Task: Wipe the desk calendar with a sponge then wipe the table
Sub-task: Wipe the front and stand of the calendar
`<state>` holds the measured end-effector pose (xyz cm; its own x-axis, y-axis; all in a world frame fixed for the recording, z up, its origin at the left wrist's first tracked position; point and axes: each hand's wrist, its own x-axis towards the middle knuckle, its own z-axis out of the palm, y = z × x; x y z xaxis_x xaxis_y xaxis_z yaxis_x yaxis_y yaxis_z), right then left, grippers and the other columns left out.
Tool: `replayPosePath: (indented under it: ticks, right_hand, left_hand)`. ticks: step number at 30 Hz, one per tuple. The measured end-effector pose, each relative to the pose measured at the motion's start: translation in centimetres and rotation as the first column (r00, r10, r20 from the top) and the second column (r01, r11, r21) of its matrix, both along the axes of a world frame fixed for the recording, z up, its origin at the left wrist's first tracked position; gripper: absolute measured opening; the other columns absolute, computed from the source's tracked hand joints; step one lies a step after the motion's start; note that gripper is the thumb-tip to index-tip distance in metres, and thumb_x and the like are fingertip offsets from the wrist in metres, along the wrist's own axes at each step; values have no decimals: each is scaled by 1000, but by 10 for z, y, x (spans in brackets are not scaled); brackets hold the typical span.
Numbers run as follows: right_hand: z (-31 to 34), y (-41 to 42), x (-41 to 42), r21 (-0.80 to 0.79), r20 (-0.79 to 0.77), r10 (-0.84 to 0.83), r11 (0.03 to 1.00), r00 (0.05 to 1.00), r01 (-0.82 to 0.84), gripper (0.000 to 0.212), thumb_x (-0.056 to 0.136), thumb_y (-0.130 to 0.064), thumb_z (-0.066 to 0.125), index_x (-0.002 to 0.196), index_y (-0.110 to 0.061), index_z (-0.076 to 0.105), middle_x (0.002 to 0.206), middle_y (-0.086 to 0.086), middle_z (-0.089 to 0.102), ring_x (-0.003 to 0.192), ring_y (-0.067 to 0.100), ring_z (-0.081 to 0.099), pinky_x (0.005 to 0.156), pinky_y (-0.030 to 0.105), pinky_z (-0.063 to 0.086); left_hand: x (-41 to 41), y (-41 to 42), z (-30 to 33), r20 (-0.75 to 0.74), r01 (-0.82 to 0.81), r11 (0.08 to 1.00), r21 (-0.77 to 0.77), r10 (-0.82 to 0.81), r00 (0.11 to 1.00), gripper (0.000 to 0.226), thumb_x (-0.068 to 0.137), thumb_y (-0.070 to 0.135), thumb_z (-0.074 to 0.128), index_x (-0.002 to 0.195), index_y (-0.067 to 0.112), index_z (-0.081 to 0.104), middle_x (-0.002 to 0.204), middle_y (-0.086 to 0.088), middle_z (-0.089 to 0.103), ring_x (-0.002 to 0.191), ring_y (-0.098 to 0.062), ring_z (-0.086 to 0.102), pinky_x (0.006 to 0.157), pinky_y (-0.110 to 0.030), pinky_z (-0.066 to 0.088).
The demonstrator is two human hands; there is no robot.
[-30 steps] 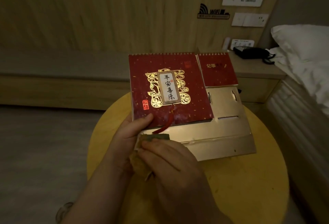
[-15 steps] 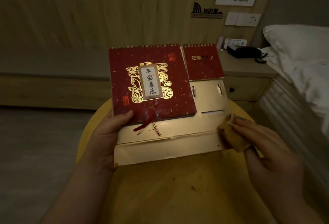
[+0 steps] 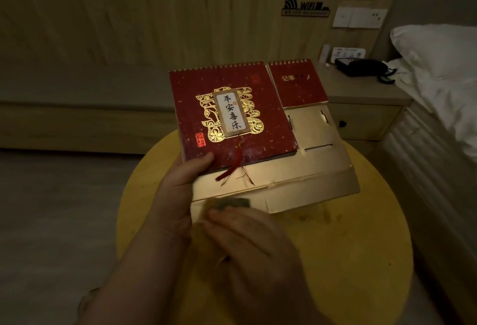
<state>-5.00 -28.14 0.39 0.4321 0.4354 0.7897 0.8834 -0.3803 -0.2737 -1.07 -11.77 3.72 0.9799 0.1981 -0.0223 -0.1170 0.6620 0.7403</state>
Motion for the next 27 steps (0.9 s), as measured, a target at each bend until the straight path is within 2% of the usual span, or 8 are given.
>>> replayPosePath:
  ticks: [2,5,8,13,17,21,24,27]
  right_hand:
    - [-1,17,-7,18,4,31,999,1000,-31,50,117,-26,34,118,-10,81,127,4,77,121,15,68,102,37,58]
    - [-1,25,-10,26,-3,33,999,999,-33,44,116,-26,40,119,-11,81,128,2,77,122,16,69,103,36,57]
    - [-2,17,-6,-29,47,7,1000,999,-6,43,117,-25,40,120,-12,81,129,2,76,123,17,69,103,37,57]
    - [3,-31,21,-28,22,-92,995,996,92,49,117,-26,31,122,-9,76,132,3,72,126,17,64,114,34,49]
    - [3,-85,45,-11,-16,-219,976,976,219,32,104,-13,51,125,-8,75,136,3,69,126,25,66,118,32,43]
    - [0,-127,59,-4,-80,-389,921,918,390,48,88,3,63,130,-20,71,138,-10,66,132,13,60,118,31,44]
    - [1,-129,59,43,-107,-411,908,905,417,44,90,0,63,129,-18,72,136,-11,66,133,12,60,118,26,41]
    - [3,-109,49,62,-135,-360,927,923,371,39,92,1,61,126,-14,74,134,-6,69,127,18,63,116,27,43]
  left_hand:
    - [-1,1,1,-7,16,1000,25,-16,1000,33,86,12,64,117,13,77,118,-21,75,98,-38,76,85,-54,62]
    - [-2,6,2,-8,12,999,30,-12,1000,30,84,12,67,110,16,80,113,-19,77,93,-35,77,75,-47,65]
    - [-1,6,1,-2,8,1000,25,-8,1000,28,85,11,64,107,17,81,110,-18,78,92,-35,77,82,-50,62]
    - [-3,8,2,30,54,997,-47,-53,998,40,89,8,56,126,9,71,115,-23,75,97,-40,75,83,-56,62]
    - [-4,16,0,50,58,998,-30,-57,997,36,88,8,56,119,13,76,113,-20,77,95,-37,77,77,-52,63]
    - [-4,17,-1,34,32,999,-16,-31,999,33,86,11,58,109,16,81,108,-17,79,89,-35,79,67,-48,64]
    - [-1,14,-2,20,7,1000,-8,-7,1000,32,84,11,59,105,19,82,105,-15,80,86,-33,79,65,-47,64]
    - [0,12,-2,19,12,1000,-28,-11,1000,35,85,12,59,112,19,80,111,-16,78,91,-35,78,70,-50,64]
